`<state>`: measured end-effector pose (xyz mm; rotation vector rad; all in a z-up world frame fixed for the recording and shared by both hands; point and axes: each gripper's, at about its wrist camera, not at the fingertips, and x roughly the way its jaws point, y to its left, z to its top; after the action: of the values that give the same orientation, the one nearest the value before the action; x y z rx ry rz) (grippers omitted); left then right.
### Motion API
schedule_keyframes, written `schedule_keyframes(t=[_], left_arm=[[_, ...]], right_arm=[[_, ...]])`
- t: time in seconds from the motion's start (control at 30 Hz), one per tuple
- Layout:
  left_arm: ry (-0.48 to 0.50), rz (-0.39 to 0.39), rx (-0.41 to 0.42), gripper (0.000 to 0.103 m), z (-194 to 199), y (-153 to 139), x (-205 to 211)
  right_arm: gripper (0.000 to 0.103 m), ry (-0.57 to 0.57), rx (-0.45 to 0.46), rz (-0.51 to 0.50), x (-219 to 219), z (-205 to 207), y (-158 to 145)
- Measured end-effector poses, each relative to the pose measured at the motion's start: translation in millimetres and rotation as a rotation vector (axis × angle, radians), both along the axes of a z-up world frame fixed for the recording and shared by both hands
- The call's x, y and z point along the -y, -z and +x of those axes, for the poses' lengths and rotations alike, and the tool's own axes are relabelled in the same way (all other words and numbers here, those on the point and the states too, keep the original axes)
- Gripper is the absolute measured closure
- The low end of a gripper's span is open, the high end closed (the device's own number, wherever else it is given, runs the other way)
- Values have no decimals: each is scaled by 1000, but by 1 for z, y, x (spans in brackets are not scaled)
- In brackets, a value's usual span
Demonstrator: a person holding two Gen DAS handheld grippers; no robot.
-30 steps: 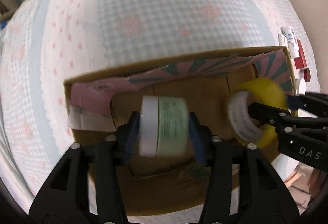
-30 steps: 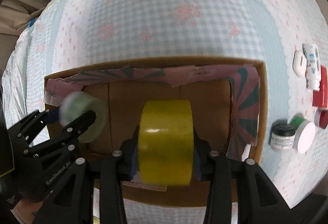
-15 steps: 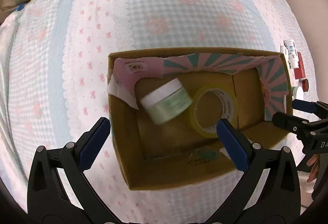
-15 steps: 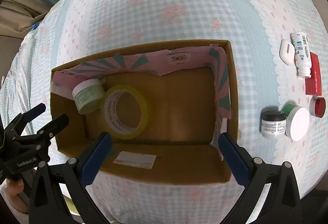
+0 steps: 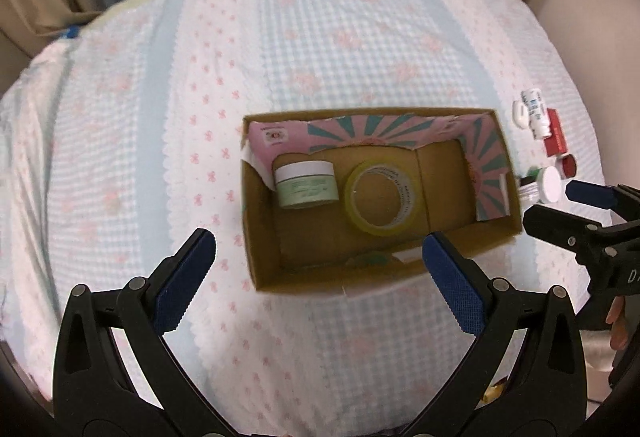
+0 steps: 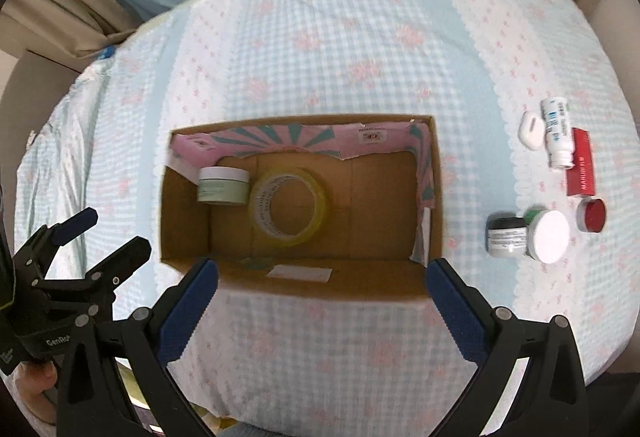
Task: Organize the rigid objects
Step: 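Lift both tools away from the box toward the remaining items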
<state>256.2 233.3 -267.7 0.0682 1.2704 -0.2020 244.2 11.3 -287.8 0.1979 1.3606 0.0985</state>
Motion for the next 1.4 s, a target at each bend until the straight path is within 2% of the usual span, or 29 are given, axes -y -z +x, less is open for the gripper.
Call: schedule_keyframes(t=[0.2,0.43,0.63,0.77,0.93,1.13,1.3,1.4], left_arm=[[-5,-19,73,0,-39,-49,7],[12,-36,168,0,-80,-89,37],[56,-93,223,0,-105,-114,94],[79,-111,281,0,-124,-124,154],[29,-126,292,0,-142,-114,225],[-18,-124,269,0,-155,-81,307],[10,-92,241,0,-152,-48,357],[68,-47,224,0,-141,-19,383]], right_arm=[[0,24,69,-10,16,-45,-55],[0,63,190,-68,53,-93,-106],[0,139,282,-111,117,-130,-131],[0,156,323,-133,173,-147,-136],[0,77,354,-152,239,-154,-130],[0,-14,384,-154,312,-157,-112],[0,-67,366,-149,356,-150,-83],[0,-91,349,-156,373,-142,-57]])
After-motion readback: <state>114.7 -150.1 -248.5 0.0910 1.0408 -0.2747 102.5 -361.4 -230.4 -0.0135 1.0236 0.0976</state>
